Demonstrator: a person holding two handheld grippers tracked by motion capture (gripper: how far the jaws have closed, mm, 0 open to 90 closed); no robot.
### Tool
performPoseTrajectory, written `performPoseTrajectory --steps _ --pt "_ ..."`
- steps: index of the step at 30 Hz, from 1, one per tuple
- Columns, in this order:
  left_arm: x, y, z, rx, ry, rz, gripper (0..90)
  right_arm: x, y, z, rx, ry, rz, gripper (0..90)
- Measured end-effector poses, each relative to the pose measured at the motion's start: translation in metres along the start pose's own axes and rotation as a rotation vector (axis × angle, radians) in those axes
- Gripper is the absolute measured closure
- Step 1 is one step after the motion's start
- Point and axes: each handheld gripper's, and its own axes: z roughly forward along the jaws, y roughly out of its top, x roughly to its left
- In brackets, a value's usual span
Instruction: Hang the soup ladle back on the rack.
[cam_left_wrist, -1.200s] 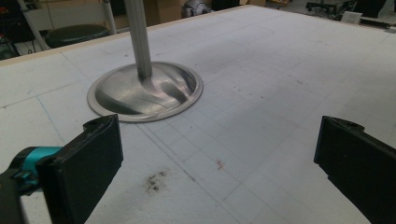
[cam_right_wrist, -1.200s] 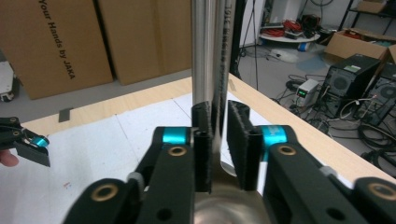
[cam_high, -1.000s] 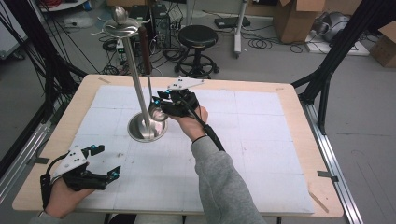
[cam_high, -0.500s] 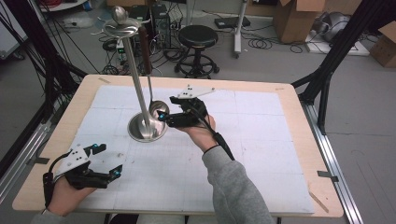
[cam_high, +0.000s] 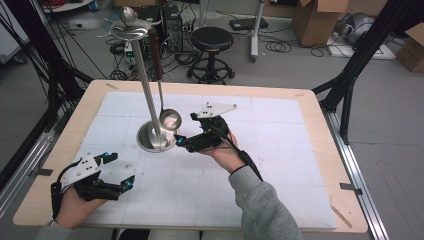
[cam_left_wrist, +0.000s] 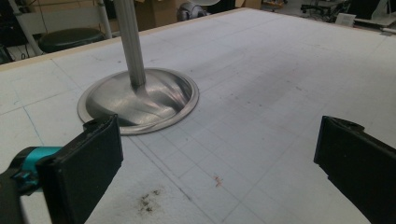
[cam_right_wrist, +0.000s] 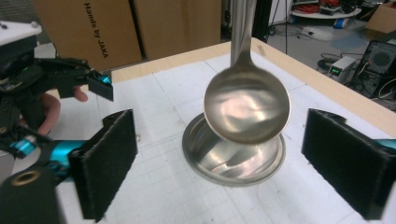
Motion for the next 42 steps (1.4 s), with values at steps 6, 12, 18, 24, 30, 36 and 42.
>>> performPoseTrajectory --steps 6,12,18,24,30,36,42 --pt "0.000 0.000 -0.001 -0.004 0.003 -0.005 1.8 0.003 -0.010 -0.011 0.005 -0.003 -0.007 0.4" --pt "0.000 0.001 -0.002 -0.015 -0.004 -0.008 1.7 0.001 -0.025 -0.028 -0.020 0.000 -0.002 0.4" --pt "-0.003 0.003 -0.003 -0.039 -0.018 -0.016 1.7 -0.006 -0.043 -0.047 -0.068 0.010 0.000 0.4" --pt "-0.004 0.003 -0.002 -0.034 -0.019 -0.016 1.7 -0.012 -0.057 -0.063 -0.088 -0.014 0.020 0.4" --pt "-0.004 0.003 -0.002 -0.025 -0.016 -0.003 1.7 -0.021 -0.074 -0.078 -0.086 0.017 0.052 0.4" --pt "-0.003 0.002 -0.002 -0.025 -0.020 -0.007 1.7 -0.025 -0.089 -0.092 -0.082 0.014 0.075 0.4" --pt "-0.003 0.003 -0.003 -0.025 -0.023 -0.003 1.7 -0.026 -0.094 -0.104 -0.103 -0.010 0.086 0.4"
